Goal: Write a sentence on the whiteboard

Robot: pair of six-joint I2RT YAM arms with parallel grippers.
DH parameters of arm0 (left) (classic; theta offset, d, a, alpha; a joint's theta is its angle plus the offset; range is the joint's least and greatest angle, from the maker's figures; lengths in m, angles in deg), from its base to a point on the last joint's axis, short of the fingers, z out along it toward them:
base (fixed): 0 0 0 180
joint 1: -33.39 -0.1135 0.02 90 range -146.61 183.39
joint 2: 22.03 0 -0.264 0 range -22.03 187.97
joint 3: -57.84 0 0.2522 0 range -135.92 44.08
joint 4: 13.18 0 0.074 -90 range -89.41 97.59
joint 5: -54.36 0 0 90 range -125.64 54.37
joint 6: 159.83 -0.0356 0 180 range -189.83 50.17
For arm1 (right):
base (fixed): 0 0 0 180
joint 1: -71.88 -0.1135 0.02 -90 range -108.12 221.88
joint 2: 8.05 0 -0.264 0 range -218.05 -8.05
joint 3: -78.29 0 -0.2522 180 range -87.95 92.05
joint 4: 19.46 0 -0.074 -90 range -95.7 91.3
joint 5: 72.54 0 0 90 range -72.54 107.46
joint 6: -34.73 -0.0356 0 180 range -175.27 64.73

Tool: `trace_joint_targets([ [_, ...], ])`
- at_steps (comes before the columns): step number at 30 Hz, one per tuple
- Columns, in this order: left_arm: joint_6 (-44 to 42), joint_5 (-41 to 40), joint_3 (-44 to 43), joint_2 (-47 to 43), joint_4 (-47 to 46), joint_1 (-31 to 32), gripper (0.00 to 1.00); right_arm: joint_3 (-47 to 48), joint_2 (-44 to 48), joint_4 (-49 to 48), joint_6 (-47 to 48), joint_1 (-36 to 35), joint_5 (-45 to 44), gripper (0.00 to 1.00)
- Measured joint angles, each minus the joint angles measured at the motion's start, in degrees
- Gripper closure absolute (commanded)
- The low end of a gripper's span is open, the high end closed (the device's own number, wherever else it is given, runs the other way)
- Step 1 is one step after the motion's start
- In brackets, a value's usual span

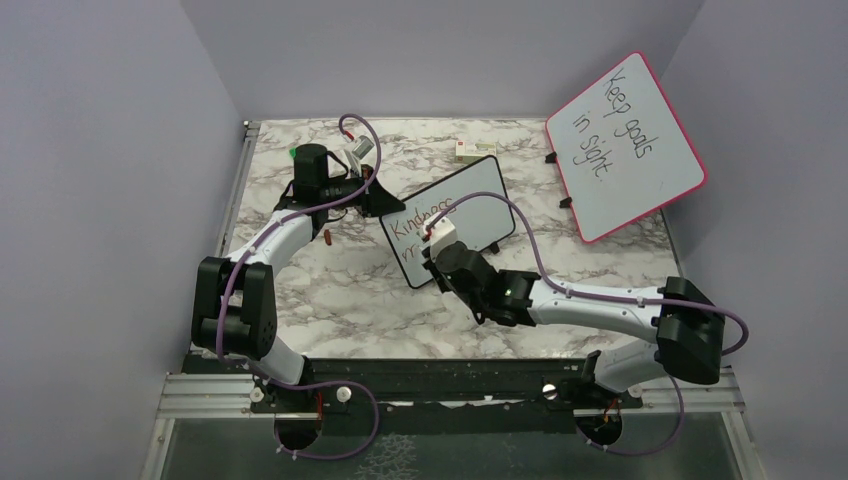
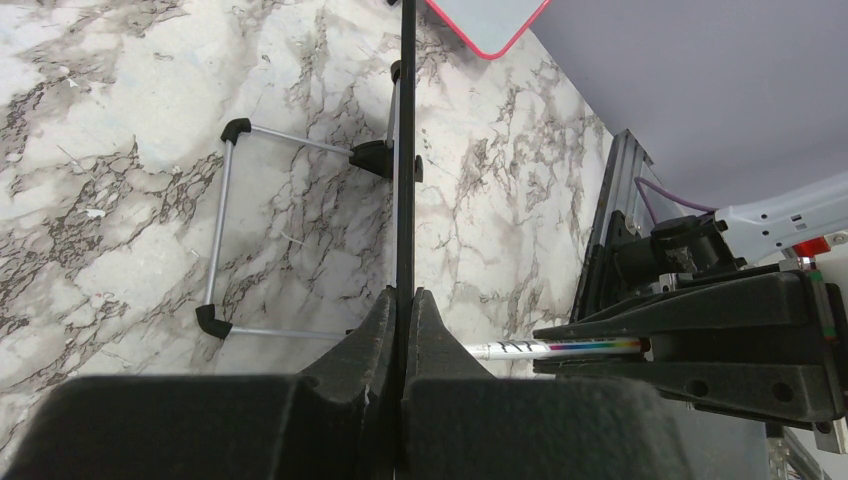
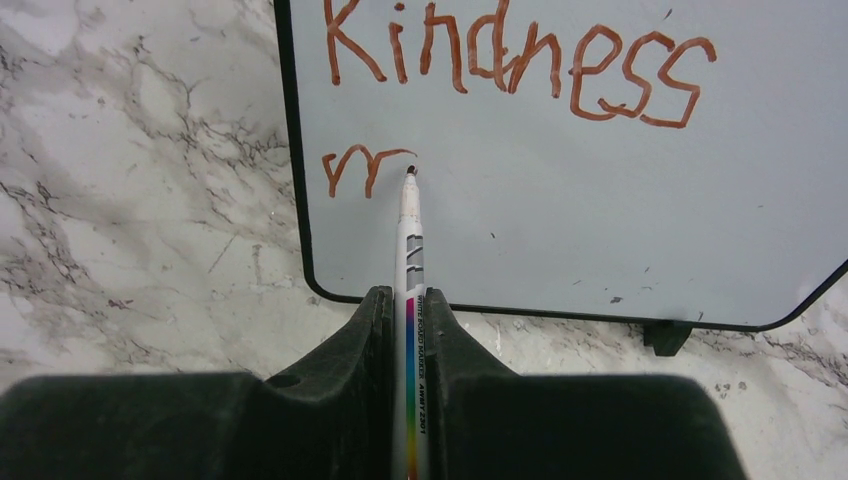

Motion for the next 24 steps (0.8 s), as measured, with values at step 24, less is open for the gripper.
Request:
trace_joint_targets([
  [24, 0.0, 0.0, 0.0, 0.0, 0.0, 0.0, 1.0, 0.0, -1.4, -2.3, 0.4, 0.3, -0.7, 0.99],
])
